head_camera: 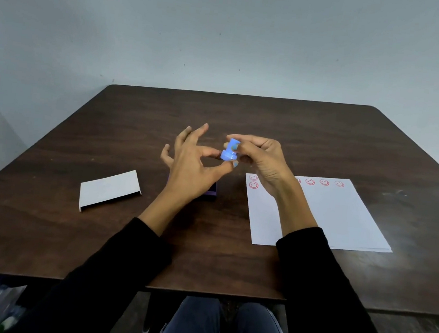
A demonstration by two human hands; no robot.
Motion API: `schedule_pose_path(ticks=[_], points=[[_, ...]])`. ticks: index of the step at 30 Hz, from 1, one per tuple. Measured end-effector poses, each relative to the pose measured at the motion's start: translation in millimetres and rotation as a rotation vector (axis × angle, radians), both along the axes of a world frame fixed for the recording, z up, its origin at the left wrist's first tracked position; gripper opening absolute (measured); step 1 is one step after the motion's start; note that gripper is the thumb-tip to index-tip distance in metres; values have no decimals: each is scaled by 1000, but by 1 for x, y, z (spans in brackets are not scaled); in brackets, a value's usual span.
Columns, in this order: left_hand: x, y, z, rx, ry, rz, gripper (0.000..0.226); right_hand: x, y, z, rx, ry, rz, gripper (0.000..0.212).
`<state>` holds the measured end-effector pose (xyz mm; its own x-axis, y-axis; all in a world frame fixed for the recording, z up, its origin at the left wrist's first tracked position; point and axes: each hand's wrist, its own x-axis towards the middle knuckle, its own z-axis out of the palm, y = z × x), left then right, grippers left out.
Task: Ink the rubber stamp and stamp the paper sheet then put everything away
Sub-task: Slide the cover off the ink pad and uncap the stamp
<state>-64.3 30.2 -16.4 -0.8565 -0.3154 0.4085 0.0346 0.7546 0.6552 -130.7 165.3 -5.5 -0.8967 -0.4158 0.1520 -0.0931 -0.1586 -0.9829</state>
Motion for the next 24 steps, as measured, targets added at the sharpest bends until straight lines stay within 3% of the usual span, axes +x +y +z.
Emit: schedule_pose_path(ticks=[3, 10, 18, 24], points=[[9, 2, 1, -39, -69, -42, 25, 0, 3, 3, -140, -95, 43, 20], [44, 14, -21, -405, -207, -159, 42, -6, 10, 5, -639, -561, 17, 8], [45, 17, -25, -478, -325, -184, 49, -5, 11, 3, -822, -661, 81, 21], [34, -11, -8, -348, -321, -209, 92, -6, 10, 2, -820, -661, 96, 28]])
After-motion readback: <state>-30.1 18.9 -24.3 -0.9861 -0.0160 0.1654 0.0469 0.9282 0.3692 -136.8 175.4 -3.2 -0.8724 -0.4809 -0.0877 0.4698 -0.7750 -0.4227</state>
